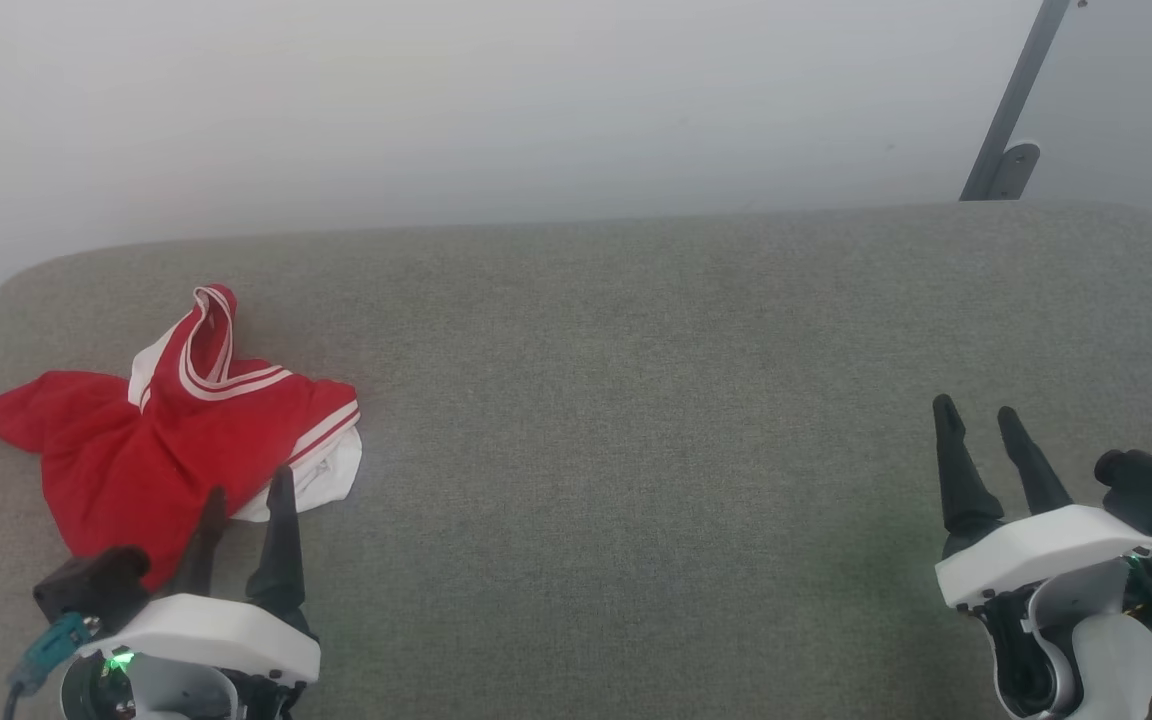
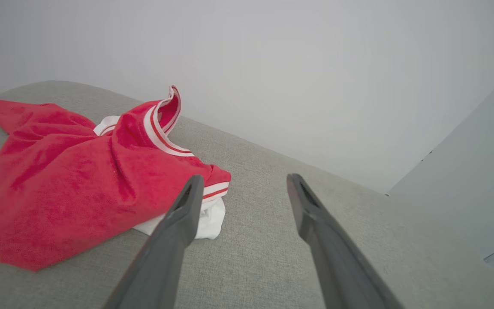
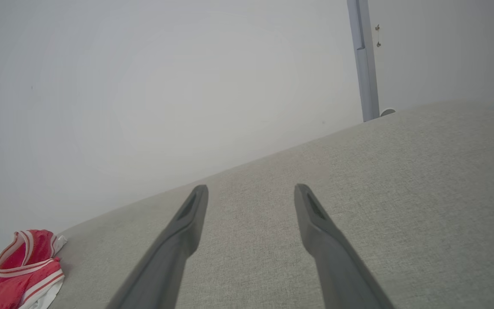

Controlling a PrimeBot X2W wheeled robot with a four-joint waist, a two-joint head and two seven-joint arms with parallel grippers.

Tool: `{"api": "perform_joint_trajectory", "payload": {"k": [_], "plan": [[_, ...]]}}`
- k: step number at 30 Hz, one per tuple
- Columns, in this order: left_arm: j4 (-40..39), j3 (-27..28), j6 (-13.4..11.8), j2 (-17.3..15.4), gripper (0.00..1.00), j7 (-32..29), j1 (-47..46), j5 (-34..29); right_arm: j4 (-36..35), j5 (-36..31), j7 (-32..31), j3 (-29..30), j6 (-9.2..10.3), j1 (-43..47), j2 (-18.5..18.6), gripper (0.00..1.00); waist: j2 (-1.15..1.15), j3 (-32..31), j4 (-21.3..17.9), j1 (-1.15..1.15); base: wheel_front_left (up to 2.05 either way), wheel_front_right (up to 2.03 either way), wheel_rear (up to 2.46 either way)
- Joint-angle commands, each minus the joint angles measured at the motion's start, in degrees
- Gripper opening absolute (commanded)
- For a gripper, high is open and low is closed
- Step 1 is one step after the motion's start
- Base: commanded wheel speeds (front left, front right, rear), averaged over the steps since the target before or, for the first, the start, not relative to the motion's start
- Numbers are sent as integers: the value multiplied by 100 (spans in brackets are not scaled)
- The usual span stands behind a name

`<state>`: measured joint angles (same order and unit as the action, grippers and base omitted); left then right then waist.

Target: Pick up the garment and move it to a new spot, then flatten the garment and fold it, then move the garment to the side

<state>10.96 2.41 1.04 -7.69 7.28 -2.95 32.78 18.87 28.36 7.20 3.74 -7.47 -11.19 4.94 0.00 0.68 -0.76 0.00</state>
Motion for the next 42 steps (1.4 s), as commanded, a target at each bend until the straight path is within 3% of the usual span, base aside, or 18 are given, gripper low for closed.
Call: {"api": "perform_joint_trajectory", "payload": {"k": [1, 33, 42], "plan": [[-80, -11, -33, -49, 100, 62, -19, -176, -65, -189, 74, 15, -2, -130, 7, 100, 0, -2, 1, 0, 0, 0, 0], [-36, -8, -172, -70, 100, 491, 109, -1808, -167, -2001, 501, 108, -3, -36, -24, 100, 0, -16, -42, 0, 0, 0, 0], [-59, 144, -41, 2, 100, 596, 146, -2174, -202, -2338, 610, 211, -3, -40, -44, 100, 0, 19, -33, 0, 0, 0, 0]]}}
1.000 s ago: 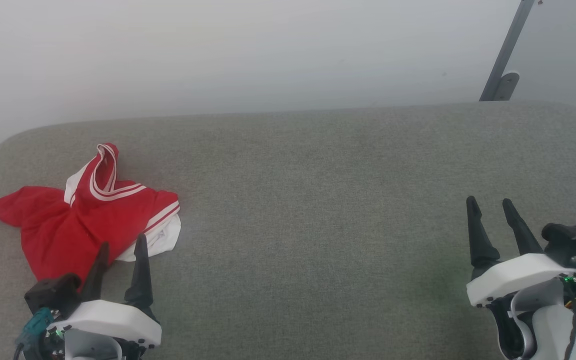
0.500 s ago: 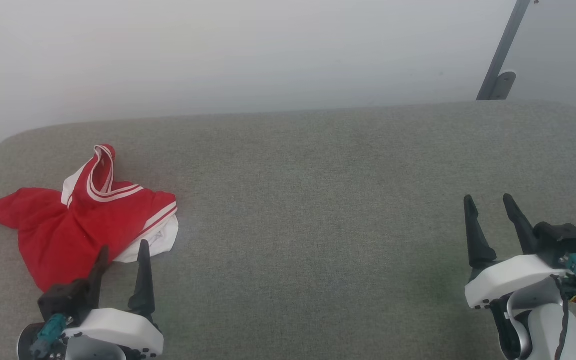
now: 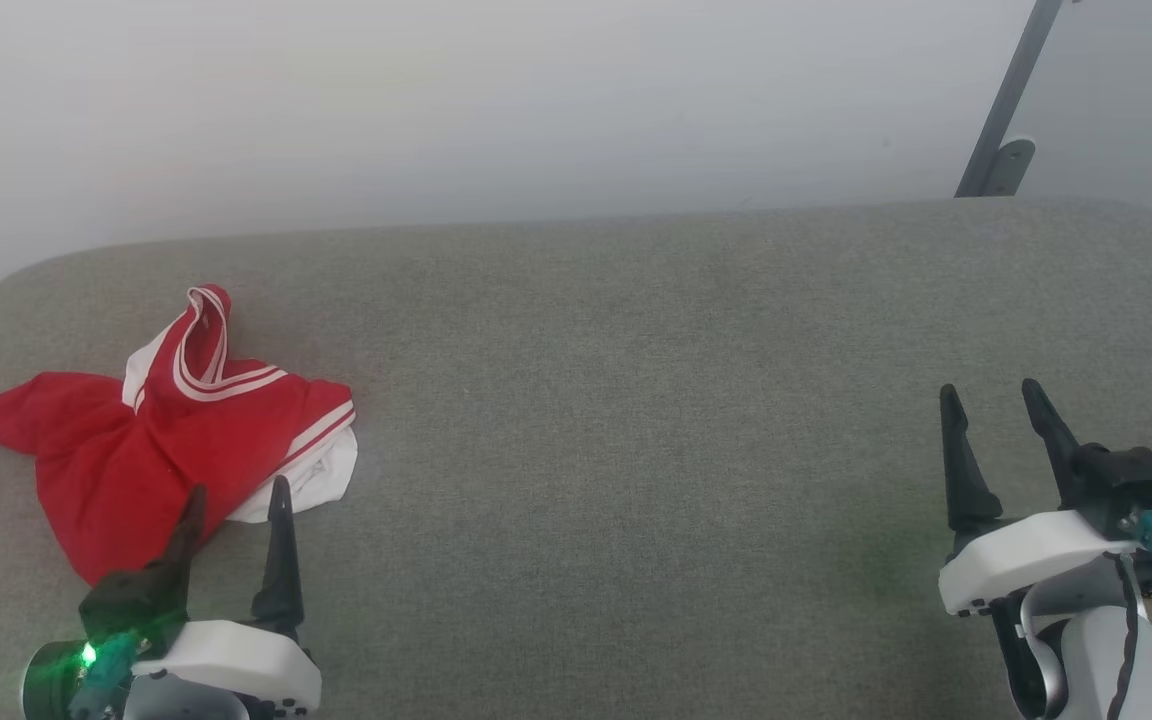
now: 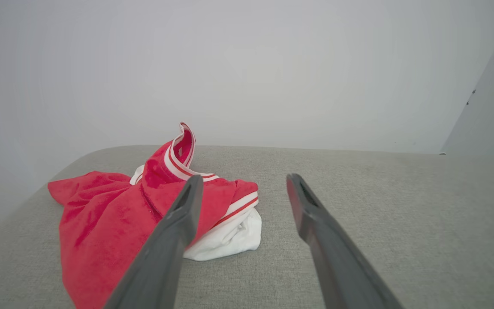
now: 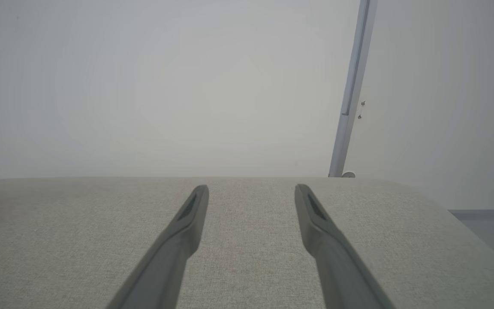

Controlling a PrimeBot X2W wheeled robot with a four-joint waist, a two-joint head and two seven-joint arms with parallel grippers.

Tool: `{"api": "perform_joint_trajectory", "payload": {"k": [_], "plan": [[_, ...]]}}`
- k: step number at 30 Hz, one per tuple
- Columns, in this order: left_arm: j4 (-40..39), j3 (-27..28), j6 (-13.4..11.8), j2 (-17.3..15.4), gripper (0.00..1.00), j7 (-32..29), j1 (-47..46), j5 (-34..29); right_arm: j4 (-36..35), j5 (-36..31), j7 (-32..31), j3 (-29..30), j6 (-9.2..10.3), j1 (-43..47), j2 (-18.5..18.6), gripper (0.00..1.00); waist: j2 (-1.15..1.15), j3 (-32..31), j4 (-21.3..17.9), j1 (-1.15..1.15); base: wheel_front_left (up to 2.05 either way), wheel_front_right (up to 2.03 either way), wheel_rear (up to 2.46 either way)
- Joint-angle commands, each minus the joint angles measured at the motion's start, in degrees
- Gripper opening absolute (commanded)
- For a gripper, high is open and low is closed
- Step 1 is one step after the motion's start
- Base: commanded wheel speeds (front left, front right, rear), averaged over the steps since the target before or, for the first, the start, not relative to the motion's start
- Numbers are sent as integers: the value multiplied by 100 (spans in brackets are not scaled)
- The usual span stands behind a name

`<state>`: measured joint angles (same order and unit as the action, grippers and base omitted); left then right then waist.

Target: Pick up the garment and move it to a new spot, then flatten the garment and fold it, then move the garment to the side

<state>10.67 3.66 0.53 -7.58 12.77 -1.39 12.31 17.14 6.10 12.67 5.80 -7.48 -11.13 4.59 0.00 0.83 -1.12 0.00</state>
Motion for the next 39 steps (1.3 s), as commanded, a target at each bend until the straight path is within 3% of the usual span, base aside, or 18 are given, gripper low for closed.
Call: {"api": "perform_joint_trajectory", "payload": {"k": [1, 17, 33, 39], "plan": [[-17, 23, 28, -3, 100, 63, -2, -185, -36, -152, 72, 13, -2, -44, -11, 100, 0, 8, 6, 0, 0, 0, 0], [58, 163, 162, 139, 100, 223, 19, -897, 76, -891, 232, 117, -2, -77, -15, 100, 0, 54, 41, 0, 0, 0, 0], [182, 454, 435, 263, 100, 249, -53, -813, 236, -328, 262, 129, -2, 14, -61, 100, 0, 22, 36, 0, 0, 0, 0], [297, 447, 546, 321, 100, 249, -195, -746, 199, -129, 261, 93, -2, 23, -38, 100, 0, 73, 295, 0, 0, 0, 0]]}}
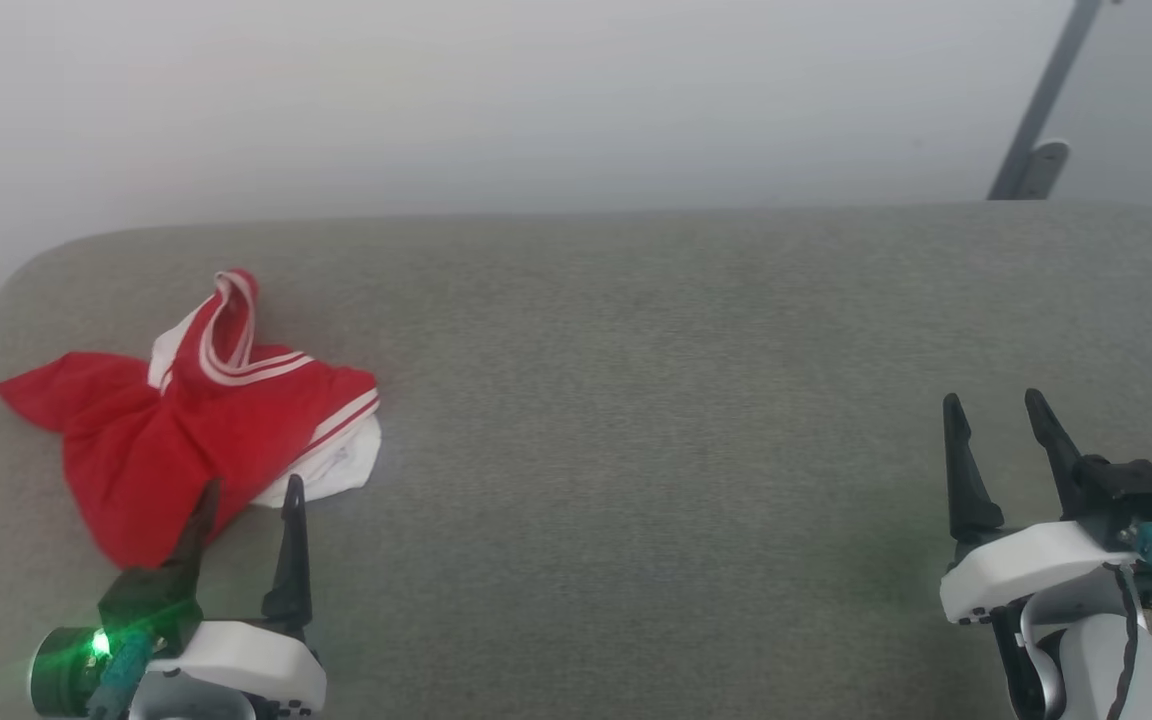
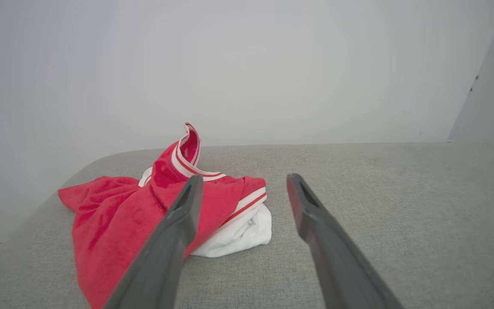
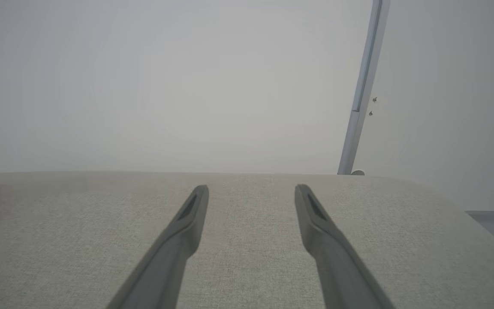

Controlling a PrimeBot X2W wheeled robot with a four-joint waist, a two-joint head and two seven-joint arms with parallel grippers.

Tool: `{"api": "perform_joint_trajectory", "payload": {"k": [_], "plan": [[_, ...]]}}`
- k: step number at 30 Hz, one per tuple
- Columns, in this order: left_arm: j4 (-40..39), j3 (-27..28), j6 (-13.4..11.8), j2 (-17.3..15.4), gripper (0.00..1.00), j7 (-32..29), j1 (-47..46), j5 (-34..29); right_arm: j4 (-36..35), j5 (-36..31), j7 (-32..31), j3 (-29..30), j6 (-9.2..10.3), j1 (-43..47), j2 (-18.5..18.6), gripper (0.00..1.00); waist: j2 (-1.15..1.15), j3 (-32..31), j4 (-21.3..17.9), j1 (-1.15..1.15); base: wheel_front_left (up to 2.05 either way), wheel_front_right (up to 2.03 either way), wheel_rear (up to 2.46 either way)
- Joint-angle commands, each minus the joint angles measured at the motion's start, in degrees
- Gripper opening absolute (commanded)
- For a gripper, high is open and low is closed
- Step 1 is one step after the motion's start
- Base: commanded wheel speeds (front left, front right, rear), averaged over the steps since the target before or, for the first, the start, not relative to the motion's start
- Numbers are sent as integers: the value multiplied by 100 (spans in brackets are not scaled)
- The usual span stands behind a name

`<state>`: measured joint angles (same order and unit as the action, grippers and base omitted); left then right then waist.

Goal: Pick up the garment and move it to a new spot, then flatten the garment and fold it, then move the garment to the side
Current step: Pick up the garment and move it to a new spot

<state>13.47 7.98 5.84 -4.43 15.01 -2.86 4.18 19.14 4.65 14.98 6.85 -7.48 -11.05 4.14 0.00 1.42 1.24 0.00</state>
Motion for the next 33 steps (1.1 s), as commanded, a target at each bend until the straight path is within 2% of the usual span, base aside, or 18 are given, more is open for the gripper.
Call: {"api": "perform_joint_trajectory", "payload": {"k": [1, 7, 16, 24, 29, 33], "plan": [[28, 33, 31, 15, 100, 25, -77, 95, -10, 40, 30, -24, -2, 19, 11, 100, 0, 20, 125, 0, 0, 0, 0], [166, 149, 77, 55, 100, 25, -223, 192, -20, 201, 25, -188, -2, -12, 27, 100, 0, 88, 689, 0, 0, 0, 0], [233, 277, -19, 132, 100, 22, -156, 252, 78, 439, 25, -942, -1, -115, 137, 100, 0, 202, 1892, 0, 0, 0, 0], [240, 222, -122, 153, 100, 22, -37, 676, 218, 552, 25, -1396, -1, -310, 141, 100, 0, 250, 2858, 0, 0, 0, 0], [35, 297, -343, 158, 100, 22, 137, 1173, 365, 645, 25, -1888, -1, -611, 149, 100, 0, 353, 2945, 0, 0, 0, 0], [-100, 253, -443, 155, 100, 21, 270, 1294, 444, 708, 25, -2065, -1, -751, 169, 100, 0, 386, 2951, 0, 0, 0, 0]]}}
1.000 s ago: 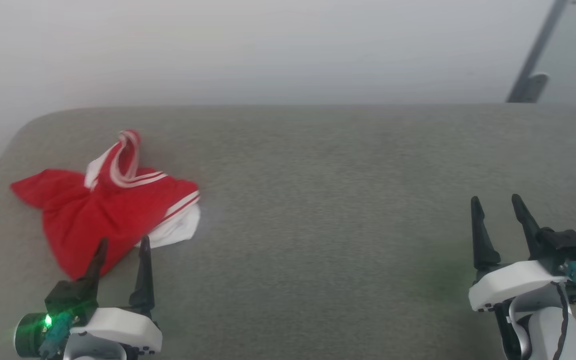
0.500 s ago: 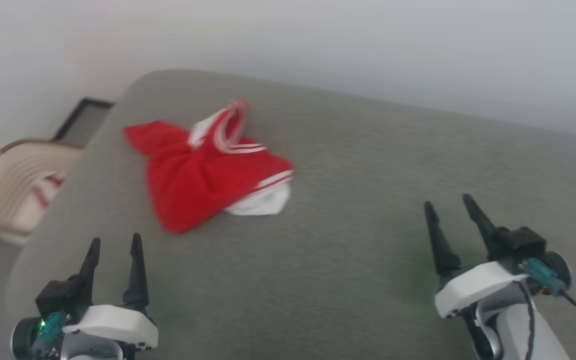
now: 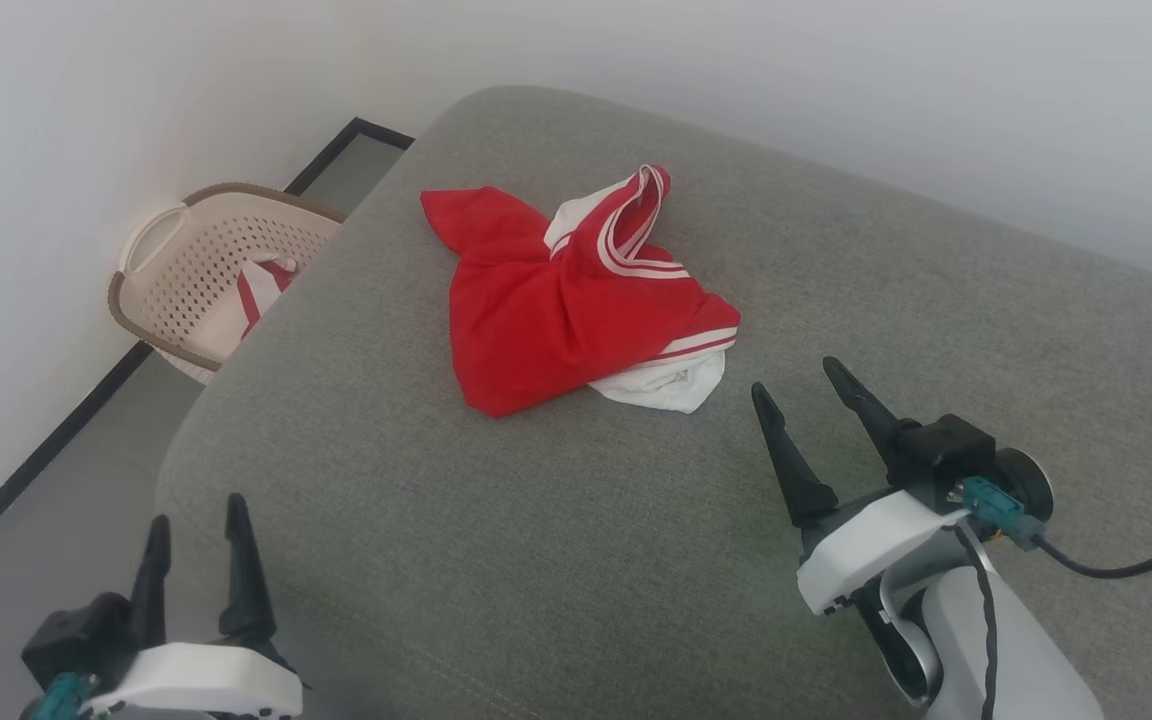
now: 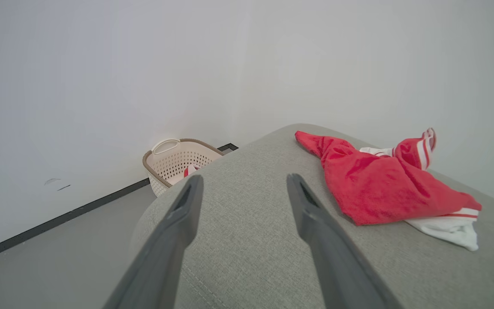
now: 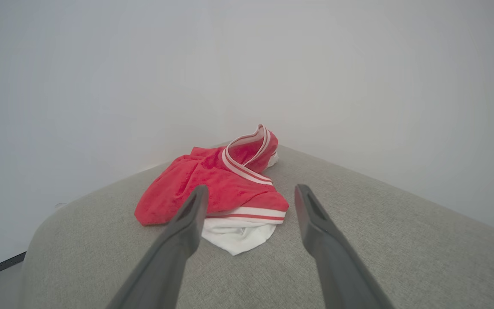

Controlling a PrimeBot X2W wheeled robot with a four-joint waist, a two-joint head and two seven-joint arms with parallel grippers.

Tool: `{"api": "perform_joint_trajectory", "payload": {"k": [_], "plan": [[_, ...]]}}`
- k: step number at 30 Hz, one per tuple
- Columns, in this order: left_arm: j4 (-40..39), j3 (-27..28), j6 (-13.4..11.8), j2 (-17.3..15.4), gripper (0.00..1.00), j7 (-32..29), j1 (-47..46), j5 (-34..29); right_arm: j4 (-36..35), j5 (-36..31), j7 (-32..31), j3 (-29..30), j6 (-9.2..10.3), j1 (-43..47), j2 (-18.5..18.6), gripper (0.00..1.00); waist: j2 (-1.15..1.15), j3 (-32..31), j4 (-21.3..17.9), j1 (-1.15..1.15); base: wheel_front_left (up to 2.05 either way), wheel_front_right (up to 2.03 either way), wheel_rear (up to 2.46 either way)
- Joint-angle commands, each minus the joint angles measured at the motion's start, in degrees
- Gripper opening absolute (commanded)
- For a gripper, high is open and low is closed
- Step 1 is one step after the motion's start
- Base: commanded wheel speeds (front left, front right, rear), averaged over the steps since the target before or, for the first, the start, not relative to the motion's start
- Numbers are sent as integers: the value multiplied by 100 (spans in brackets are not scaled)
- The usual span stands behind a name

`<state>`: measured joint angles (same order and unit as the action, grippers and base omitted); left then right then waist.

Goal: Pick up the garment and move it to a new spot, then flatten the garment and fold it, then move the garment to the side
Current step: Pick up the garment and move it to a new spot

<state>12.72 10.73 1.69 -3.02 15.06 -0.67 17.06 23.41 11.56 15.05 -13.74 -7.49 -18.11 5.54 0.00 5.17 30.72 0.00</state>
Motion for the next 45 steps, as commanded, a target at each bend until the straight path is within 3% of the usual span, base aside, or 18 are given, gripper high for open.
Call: {"api": "perform_joint_trajectory", "payload": {"k": [1, 3, 6, 10, 14, 18, 23, 27, 31, 35, 40, 45], "plan": [[-62, -44, -61, 12, 100, 18, 83, 41, 25, 39, 18, -37, 0, -77, 33, 100, 0, 16, 1, 0, 0, 0, 0], [-82, -120, -80, 11, 100, 18, 85, 59, 21, 81, 18, -76, 0, -93, 46, 100, 0, 25, -12, 0, 0, 0, 0], [23, -264, 102, 14, 100, 18, -66, -30, -21, 116, 18, 3, 0, -1, 56, 100, 0, 37, -67, 0, 0, 0, 0], [188, -464, 362, -20, 100, 17, -590, -409, -109, 52, 17, 14, 0, -120, 65, 100, 0, 306, -468, 0, 0, 0, 0], [702, -853, 523, -340, 100, 17, -1531, -700, -203, -11, 17, 58, 0, -246, 106, 100, 0, 658, -917, 0, 0, 0, 0], [1716, -1269, 571, -771, 100, 8, -2699, -617, -254, -49, 16, 87, 0, -374, 108, 100, 0, 971, -1371, 0, 0, 0, 0], [2997, -2009, 576, -1421, 100, -590, -3909, 148, -350, -48, 16, 97, 0, -483, 34, 100, 0, 1248, -1936, 0, 0, 0, 0], [3666, -2573, 577, -1826, 100, -1697, -4523, 1107, -414, -64, 14, 119, 0, -555, -24, 100, 0, 1449, -2319, 0, 0, 0, 0], [3881, -2941, 578, -2243, 100, -3028, -4871, 2205, -505, -70, 15, 163, 0, -594, -104, 100, 0, 1640, -2654, 0, 0, 0, 0], [3934, -3198, 578, -2605, 100, -3945, -4972, 2927, -588, -97, 14, 195, 0, -650, -147, 100, 0, 1847, -2917, 0, 0, 0, 0], [3905, -3494, 581, -2763, 100, -4733, -4880, 3630, -716, -116, 14, 264, 0, -768, -188, 100, 0, 2170, -3172, 0, 0, 0, 0], [3822, -3808, 586, -2792, 100, -4945, -4777, 3929, -785, -155, 14, 278, 0, -867, -218, 100, 0, 2347, -3274, 0, 0, 0, 0]]}}
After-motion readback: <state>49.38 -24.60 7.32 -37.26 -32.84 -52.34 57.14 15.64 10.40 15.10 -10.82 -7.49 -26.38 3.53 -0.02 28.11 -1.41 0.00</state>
